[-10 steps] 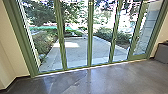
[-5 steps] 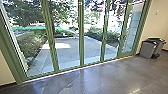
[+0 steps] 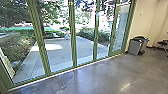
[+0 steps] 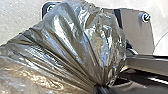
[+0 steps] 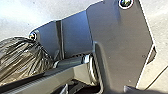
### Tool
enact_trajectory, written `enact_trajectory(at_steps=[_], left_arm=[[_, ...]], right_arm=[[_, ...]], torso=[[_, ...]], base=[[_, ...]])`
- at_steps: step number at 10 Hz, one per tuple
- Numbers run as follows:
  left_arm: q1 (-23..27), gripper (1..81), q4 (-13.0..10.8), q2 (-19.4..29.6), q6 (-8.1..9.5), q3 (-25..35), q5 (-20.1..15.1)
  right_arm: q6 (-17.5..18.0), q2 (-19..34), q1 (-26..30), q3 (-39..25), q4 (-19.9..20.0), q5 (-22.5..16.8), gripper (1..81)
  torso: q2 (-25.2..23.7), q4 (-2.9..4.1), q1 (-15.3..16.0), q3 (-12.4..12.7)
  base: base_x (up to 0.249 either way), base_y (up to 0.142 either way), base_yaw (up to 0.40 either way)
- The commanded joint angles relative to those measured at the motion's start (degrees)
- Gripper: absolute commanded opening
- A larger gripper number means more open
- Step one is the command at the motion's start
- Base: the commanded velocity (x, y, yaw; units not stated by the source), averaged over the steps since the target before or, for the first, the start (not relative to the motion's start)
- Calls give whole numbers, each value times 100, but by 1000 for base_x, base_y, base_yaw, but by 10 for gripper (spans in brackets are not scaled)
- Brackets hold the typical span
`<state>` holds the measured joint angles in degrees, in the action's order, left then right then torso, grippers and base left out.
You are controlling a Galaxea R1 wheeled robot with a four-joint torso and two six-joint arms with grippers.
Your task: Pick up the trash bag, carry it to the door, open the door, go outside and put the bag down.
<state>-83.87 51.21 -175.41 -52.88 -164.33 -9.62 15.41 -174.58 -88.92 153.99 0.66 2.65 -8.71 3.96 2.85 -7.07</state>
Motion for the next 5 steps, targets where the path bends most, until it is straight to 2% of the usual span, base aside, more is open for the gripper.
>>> enact_trajectory(at_steps=[1, 5], left_arm=[[296, 10, -15, -3, -55, -29, -488], [296, 10, -15, -3, -64, -29, -488]], right_arm=[[-12, -44, 220, -19, -31, -317, 811], [-12, -44, 220, -19, -31, -308, 811]], torso=[[0, 0, 0, 0], [0, 0, 0, 0]], base=[[0, 0, -247], [0, 0, -232]])
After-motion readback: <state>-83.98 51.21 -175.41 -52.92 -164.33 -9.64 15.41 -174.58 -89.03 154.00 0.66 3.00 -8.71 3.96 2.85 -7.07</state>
